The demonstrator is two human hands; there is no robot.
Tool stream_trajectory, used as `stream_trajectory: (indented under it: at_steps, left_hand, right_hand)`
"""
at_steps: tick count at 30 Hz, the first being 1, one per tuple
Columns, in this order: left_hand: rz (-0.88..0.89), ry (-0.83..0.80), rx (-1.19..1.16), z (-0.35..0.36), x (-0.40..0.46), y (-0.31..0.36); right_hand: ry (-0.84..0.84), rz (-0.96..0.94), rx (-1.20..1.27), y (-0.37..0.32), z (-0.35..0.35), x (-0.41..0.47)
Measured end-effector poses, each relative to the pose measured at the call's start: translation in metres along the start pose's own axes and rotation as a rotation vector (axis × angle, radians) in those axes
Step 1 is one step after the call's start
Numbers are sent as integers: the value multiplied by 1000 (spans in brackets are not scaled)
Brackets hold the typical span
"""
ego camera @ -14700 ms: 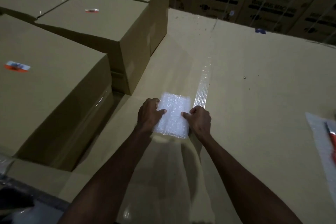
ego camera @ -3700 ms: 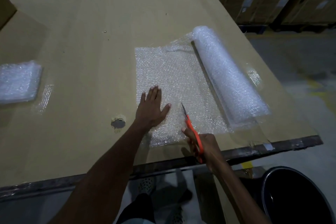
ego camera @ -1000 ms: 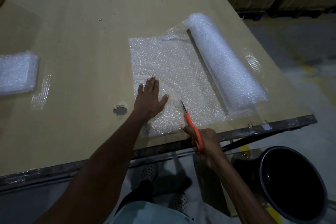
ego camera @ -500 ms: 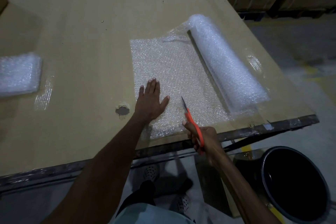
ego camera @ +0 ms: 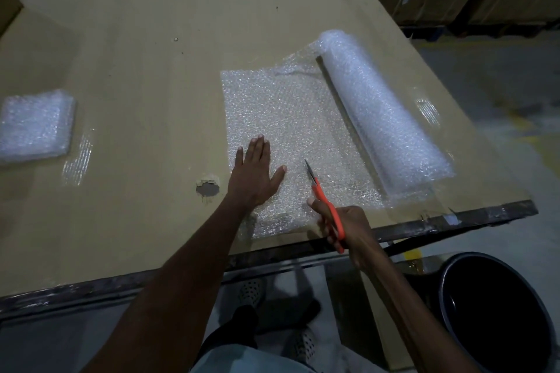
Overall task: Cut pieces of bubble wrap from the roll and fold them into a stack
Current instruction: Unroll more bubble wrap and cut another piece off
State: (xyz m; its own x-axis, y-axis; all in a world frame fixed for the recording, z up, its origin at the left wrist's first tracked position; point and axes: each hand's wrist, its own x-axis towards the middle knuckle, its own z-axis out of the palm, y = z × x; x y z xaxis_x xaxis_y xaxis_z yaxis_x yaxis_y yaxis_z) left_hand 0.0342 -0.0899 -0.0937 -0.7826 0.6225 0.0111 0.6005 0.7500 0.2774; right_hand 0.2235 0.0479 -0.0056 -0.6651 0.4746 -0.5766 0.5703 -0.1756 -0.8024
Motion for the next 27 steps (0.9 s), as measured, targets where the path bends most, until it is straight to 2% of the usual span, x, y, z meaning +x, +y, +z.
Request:
stream_trajectory:
  at_steps: [16,24,27]
  left_hand:
    - [-19,7,-16,0,-1,1]
    - [-186,44,-56,-8,4,10]
    - [-140,51,-29,-14,25,6]
  right_hand:
    - [-45,-17,41,0,6,12]
    - [-65,-25,56,0,4,13]
    - [-57,-7,57,-5,9,14]
